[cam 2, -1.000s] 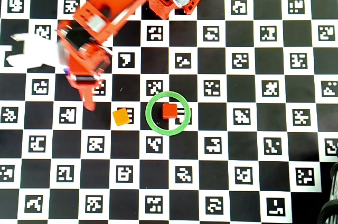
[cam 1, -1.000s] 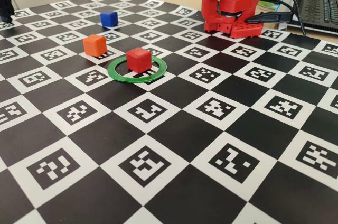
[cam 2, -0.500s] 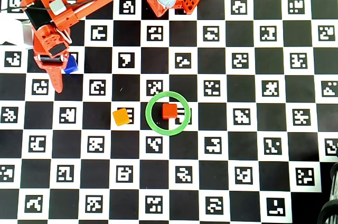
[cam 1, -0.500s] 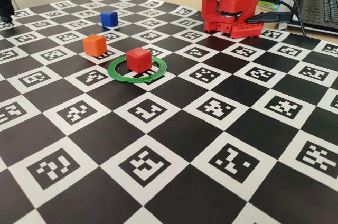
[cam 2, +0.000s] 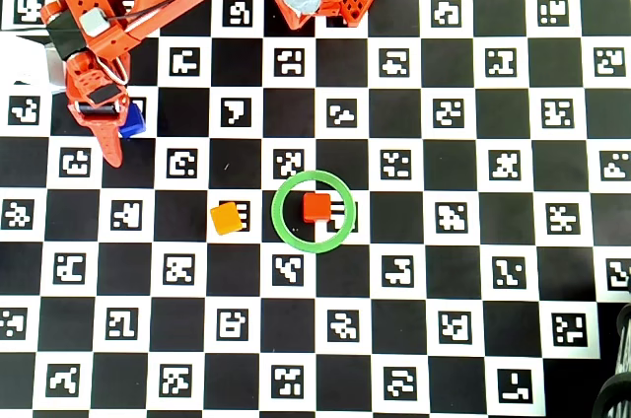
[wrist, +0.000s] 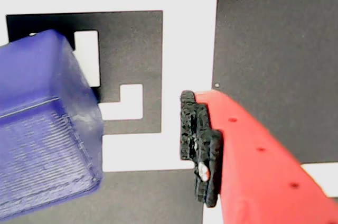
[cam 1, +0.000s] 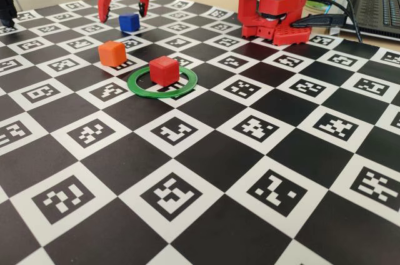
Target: Grab the red cube then put it in the green circle then put the blue cube on top and finally the orange cube on top
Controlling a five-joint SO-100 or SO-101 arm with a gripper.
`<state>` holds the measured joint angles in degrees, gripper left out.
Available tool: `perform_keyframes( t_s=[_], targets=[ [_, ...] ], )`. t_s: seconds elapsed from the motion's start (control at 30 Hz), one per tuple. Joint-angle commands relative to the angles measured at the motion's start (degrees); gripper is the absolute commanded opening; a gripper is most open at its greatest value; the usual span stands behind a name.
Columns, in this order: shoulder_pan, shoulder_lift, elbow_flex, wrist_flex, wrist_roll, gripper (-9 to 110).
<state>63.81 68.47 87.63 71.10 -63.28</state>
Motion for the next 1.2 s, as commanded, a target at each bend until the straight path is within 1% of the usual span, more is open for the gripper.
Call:
perform_keyframes(
  t_s=[0.0, 0.3, 0.67, 1.0, 1.07, 1.17],
  targets=[
    [-0.7, 2.5, -0.3, -1.1, -0.3, 51],
    [-2.5, 2.7, 0.5, -3.5, -1.0, 51],
    [-3.8, 3.1, 1.1, -4.2, -8.6, 51],
    [-3.9, 3.7, 2.5, -6.3, -13.2, 51],
    [-3.9, 3.8, 2.7, -6.8, -13.4, 50],
    [-4.0, 4.0, 3.1, -7.1, -13.6, 45]
  ],
)
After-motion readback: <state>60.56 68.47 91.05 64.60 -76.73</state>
